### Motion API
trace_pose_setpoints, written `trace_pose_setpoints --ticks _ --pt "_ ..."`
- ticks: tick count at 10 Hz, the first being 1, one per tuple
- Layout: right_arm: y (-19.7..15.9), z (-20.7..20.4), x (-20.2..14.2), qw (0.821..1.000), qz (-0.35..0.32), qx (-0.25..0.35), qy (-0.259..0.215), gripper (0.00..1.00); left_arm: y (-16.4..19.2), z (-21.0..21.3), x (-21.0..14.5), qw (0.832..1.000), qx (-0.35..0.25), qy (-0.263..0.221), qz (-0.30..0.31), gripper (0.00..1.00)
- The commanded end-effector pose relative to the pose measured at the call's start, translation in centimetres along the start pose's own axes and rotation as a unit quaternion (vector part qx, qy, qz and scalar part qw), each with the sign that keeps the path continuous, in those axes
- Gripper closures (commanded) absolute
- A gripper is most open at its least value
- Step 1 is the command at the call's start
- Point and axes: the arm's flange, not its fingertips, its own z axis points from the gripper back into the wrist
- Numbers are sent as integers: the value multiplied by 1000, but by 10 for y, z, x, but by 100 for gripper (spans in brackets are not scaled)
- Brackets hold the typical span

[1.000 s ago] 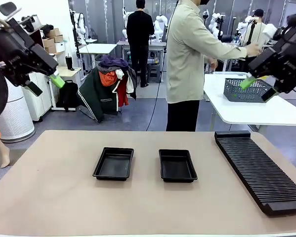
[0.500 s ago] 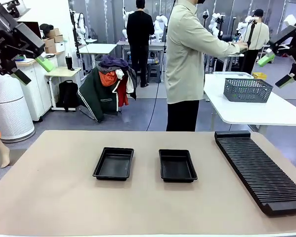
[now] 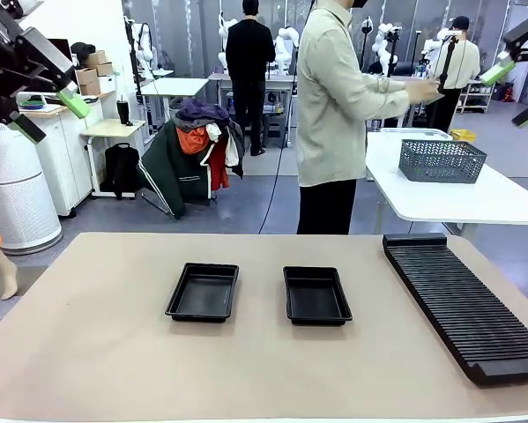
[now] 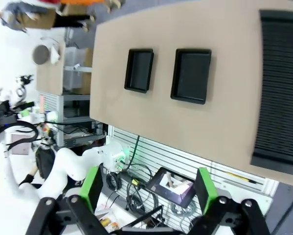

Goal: Inspect and transfer BCBs to ESD trays.
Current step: Pick up the Blank PCB from the PCB Rack and place it in the left ESD tray.

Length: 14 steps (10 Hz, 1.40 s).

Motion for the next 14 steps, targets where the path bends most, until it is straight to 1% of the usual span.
trace_pose_setpoints --ticks 1,3,5,7,10,11,12,14 --pt "9 15 -5 1000 -9 -28 -10 0 -6 7 -5 1000 10 3 11 0" --pt "10 30 -5 999 -17 -40 -23 0 -10 13 -4 1000 13 -1 11 0" --pt "11 39 -4 998 -17 -51 -26 0 -14 17 -1 1000 22 0 14 0" --pt "9 44 -2 997 -31 -67 -36 0 -21 21 1 999 34 2 15 0" --pt "9 46 -5 995 -35 -80 -41 0 -26 25 2 999 50 7 20 0" --pt "7 48 -5 992 -53 -97 -53 0 -26 27 3 998 59 8 26 0" --pt "6 50 -4 991 -58 -104 -60 0 -28 29 4 998 64 9 28 0" --pt "8 52 -5 991 -55 -108 -63 0 -30 31 6 997 68 12 26 0"
